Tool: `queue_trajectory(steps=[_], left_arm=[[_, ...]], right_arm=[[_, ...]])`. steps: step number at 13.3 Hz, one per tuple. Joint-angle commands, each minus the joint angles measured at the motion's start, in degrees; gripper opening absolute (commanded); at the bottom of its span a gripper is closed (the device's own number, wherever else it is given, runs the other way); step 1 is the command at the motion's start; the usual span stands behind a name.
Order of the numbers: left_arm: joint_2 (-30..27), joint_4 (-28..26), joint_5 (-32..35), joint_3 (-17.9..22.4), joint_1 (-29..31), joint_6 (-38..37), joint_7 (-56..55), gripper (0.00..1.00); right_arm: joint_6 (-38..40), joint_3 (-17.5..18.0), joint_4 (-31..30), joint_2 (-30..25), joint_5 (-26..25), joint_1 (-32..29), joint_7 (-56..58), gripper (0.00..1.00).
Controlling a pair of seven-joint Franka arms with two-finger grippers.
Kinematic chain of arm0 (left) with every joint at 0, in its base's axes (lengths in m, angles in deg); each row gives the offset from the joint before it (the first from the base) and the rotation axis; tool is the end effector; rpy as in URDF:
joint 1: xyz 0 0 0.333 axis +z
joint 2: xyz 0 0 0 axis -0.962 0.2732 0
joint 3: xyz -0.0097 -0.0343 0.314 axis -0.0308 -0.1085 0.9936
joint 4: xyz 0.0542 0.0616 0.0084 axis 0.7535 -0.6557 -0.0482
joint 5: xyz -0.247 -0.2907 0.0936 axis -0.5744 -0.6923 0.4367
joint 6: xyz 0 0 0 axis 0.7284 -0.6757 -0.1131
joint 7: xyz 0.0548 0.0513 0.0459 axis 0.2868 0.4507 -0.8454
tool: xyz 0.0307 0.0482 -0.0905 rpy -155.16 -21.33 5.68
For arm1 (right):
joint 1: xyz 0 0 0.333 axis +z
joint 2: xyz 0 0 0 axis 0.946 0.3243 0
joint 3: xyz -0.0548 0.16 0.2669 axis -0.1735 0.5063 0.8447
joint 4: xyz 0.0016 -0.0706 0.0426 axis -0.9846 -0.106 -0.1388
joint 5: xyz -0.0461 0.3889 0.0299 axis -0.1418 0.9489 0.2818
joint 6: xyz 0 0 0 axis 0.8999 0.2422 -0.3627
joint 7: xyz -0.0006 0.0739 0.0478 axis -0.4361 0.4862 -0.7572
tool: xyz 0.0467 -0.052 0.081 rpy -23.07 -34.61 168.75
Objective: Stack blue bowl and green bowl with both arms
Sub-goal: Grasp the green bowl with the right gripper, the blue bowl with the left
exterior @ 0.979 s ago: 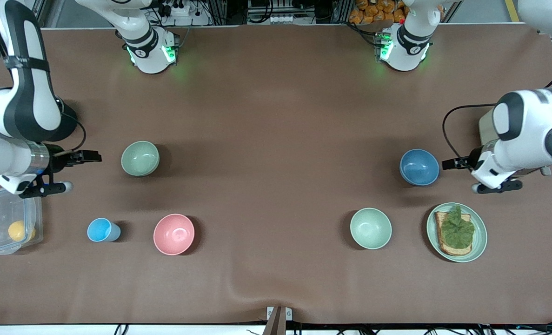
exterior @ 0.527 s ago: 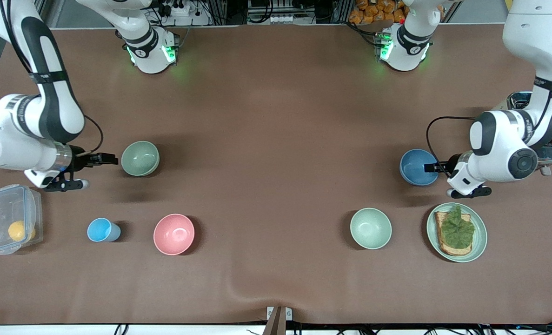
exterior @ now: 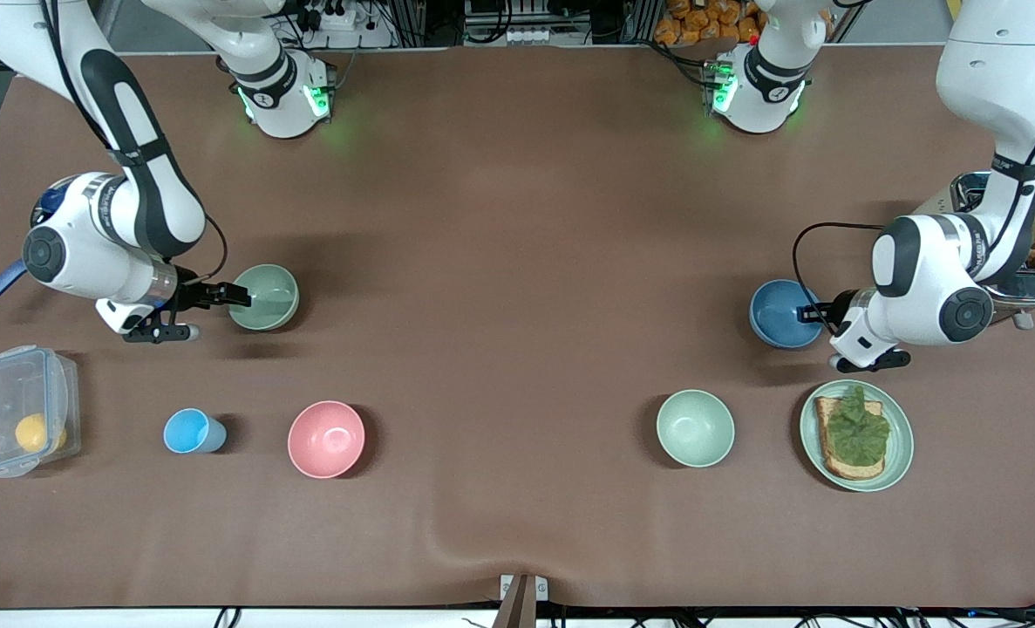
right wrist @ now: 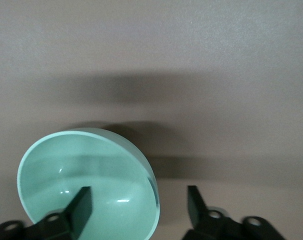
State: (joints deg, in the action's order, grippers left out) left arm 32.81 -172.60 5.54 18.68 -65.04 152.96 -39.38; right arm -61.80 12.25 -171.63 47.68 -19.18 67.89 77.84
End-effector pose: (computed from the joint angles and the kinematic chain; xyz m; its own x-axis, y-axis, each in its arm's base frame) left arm 0.5670 0.0256 0.2056 0.9351 0.1003 -0.3400 0.1100 -0.9939 0.0092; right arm 0.5144 -0.0509 0.2272 0.9857 0.0113 -0.1683 -0.0138 -0.9890 -0.1475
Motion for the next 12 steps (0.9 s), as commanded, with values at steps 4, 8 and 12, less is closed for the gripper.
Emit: queue_trajectory(steps=[4,8,12], left_arm=[[0.91,1.89,0.98,-0.22,0.21,-0.33,-0.06,0.29],[1.0,2.07,0.98,-0.22,0.3,-0.33,0.03,0.1],[0.47,2.15,0.89,-0.22,0.74,-0.42,0.2,0.0]], right_arm=[[-3.1,0.06,-2.04,0.32,1.31,0.46,0.86,0.6],[-3.8,0.06,-2.48,0.32,1.31,0.37,2.7,0.3],[-3.02,0.06,-2.22,0.15,1.31,0.46,2.88,0.0]])
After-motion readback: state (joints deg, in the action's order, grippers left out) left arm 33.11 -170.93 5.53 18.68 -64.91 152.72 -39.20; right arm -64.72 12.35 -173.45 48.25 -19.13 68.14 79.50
